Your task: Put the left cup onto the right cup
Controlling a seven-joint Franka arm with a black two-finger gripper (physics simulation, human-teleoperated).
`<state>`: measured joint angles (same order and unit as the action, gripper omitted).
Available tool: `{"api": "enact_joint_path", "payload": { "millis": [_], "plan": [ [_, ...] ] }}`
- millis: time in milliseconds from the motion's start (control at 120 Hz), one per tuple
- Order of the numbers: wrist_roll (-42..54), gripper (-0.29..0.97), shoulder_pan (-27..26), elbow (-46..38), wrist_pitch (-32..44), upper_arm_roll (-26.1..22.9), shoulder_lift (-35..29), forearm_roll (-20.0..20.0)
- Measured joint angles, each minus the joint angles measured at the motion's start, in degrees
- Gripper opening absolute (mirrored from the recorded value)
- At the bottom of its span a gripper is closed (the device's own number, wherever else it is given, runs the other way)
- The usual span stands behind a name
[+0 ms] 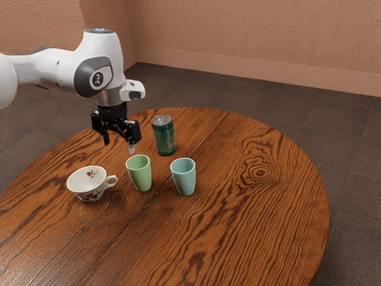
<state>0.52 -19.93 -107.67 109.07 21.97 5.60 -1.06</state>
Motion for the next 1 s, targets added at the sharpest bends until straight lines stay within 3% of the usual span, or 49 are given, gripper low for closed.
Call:
{"api": "enact_joint_path", "payload": {
  "millis": [250,417,758,1000],
  "plan": [
    [-5.64,0.66,7.47,-7.44,9.26,-1.02,0.26,2.12],
    [-8.07,0.66,8.82,-6.89,12.89,-3.35,2.34,2.57],
    [-5.51,0.66,10.46,-6.03,13.98,-5.31,4.23,2.73],
    [-2.36,0.66,11.99,-1.27,14.02,-6.52,10.04,3.93]
  ]
}}
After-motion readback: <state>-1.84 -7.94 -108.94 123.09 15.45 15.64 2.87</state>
